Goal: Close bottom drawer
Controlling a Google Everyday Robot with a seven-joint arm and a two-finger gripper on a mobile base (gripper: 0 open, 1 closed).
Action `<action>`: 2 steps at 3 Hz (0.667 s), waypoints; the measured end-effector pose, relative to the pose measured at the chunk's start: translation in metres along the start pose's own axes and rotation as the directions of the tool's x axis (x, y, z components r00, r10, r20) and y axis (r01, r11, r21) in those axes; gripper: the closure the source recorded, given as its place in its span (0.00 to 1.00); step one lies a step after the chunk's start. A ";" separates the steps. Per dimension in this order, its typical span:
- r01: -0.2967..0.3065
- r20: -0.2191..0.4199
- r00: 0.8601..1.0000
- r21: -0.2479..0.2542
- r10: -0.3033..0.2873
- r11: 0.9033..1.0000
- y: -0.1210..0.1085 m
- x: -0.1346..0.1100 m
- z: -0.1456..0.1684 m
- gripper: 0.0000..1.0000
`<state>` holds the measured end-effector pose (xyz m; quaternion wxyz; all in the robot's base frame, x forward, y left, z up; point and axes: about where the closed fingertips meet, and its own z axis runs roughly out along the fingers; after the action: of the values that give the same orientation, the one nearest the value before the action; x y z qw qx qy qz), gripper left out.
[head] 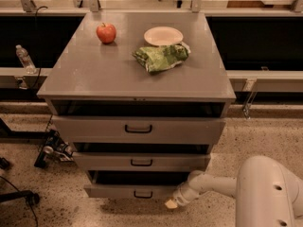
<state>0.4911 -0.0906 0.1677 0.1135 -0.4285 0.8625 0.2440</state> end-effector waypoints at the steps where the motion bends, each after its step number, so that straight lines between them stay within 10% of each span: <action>1: 0.044 0.044 0.998 0.065 -0.047 0.997 -0.008 -0.012 -0.003 1.00; 2: 0.065 0.111 0.990 0.160 -0.083 0.985 -0.026 -0.031 -0.006 1.00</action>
Offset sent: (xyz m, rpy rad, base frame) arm 0.0162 0.0031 0.0057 -0.0027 -0.1049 -0.0021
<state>0.5306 -0.0852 0.1770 0.2061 -0.4350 0.8543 0.1962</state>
